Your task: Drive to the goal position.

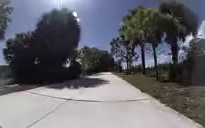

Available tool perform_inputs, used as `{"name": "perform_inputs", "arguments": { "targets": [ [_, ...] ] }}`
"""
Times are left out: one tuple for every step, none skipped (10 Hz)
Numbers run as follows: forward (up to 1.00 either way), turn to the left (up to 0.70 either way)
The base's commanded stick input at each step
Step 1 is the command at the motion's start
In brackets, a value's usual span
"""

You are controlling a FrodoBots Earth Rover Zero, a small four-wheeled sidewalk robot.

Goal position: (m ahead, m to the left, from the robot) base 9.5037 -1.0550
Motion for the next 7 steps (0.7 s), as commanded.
{"name": "perform_inputs", "arguments": {
  "targets": [
    [0.85, 0.00],
    [0.85, -0.16],
    [0.85, -0.34],
    [0.85, -0.34],
    [0.85, -0.34],
    [0.85, -0.28],
    [0.85, 0.00]
  ]
}}
